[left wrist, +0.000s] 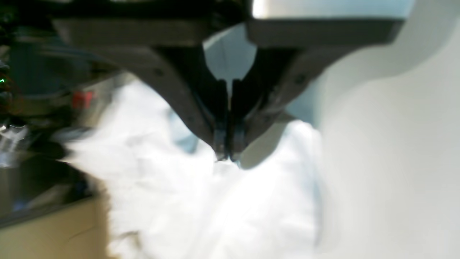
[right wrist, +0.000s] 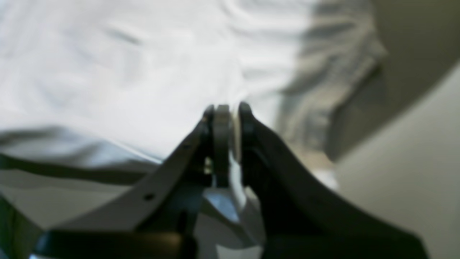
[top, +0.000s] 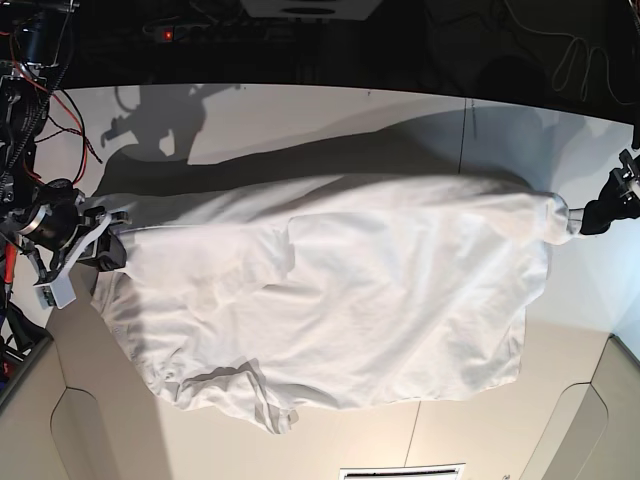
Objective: Layout the t-shirt on the table in an organized manner, then fold the t-shirt properly
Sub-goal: 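Hold the t-shirt edge with both grippers and pull it taut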
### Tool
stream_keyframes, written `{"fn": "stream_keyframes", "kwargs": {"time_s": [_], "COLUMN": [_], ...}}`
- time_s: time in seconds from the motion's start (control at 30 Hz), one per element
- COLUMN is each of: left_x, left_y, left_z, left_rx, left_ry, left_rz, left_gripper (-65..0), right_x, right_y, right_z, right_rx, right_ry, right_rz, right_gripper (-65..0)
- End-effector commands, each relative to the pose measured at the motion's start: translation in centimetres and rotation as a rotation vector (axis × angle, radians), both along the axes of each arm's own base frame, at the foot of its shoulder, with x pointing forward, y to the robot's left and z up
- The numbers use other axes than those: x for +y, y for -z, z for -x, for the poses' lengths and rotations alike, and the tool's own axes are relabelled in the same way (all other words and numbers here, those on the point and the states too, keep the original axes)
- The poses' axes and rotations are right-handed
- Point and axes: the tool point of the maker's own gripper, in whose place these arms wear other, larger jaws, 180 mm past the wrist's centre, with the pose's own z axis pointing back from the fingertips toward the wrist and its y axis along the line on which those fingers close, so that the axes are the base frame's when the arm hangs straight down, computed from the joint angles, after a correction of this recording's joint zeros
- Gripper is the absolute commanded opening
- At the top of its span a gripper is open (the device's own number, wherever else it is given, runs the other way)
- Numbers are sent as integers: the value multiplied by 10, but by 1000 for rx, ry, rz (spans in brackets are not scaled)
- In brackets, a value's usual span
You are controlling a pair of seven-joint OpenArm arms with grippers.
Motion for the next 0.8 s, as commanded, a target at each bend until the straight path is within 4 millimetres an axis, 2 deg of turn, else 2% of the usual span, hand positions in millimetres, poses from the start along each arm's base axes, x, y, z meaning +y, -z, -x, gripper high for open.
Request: {"fn": "stream_keyframes", "kwargs": {"time_s": [0.0,0.17,0.27,0.47,0.57,0.67,0.77], "left_x": [13,31,30,-2,-14,-8,1], "left_y": [-24,-32,-30,2,19,31,33], "left_z": [-17,-41,-47,-47,-46,-44,-45], "left_rx": [-88,-122,-114,-23,12,59,73], "left_ry": [-21,-50,-34,98,162,151,120], "left_rz": [-44,-196,-236,-296,-359,-423,-463], "left_gripper": [-650,-650,-650,-650,-650,-650,-650], "right_x": [-7,-26,-28,-11,-12,-20,-26], "right_y": [-17,-18,-12,0,0,0,4], "right_z": [-13,-20,-20,-18,-22,-24,-26], "right_rx": [-67,-90,-75,-61,-88,-108,-118], "right_ry": [22,126,166,179,188,195,221], "right_rz": [14,65,80,76,101,149,157], "right_gripper": [-650,-650,-650,-650,-650,-650,-650]}}
